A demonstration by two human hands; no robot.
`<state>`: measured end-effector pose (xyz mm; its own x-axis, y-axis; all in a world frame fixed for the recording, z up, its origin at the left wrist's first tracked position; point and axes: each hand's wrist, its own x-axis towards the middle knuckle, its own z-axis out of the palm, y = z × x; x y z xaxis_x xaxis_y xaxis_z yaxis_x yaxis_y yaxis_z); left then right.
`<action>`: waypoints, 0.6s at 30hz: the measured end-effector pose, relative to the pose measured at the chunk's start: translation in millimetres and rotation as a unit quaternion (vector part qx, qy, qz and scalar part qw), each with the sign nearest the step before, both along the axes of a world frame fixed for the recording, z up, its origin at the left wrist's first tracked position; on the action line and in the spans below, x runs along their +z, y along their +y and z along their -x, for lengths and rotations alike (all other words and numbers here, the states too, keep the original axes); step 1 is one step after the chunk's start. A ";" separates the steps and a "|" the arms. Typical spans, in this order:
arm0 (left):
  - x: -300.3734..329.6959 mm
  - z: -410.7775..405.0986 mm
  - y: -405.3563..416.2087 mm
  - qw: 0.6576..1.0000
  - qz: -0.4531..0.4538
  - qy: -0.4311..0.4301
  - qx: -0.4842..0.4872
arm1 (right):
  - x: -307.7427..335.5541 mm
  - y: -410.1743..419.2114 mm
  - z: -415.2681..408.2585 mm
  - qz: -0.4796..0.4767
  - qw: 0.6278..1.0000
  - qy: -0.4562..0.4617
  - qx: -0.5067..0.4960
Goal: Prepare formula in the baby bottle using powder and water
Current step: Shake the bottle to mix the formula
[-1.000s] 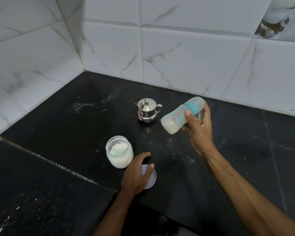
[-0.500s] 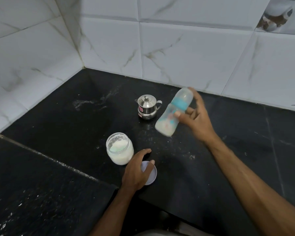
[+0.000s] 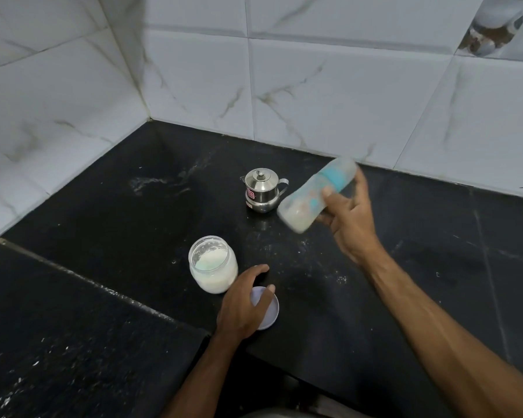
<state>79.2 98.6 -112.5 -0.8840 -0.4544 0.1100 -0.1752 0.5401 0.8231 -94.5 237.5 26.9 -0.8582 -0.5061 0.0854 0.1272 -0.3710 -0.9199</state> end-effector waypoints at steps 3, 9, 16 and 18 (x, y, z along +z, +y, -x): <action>-1.4 0.9 -0.3 1.000 0.016 -0.018 0.011 | -9.0 0.3 -20.2 -0.124 0.976 0.075 0.161; 2.4 -1.0 -0.1 1.000 0.005 -0.009 -0.001 | 2.4 -5.5 -0.3 0.029 0.999 -0.027 -0.012; 3.1 -0.6 0.3 1.000 0.004 -0.015 0.011 | -3.6 -5.0 -15.9 -0.100 0.987 0.072 0.106; 2.3 -0.6 -0.1 1.000 -0.002 -0.010 0.004 | 1.4 -3.1 -2.3 -0.028 0.999 0.016 0.014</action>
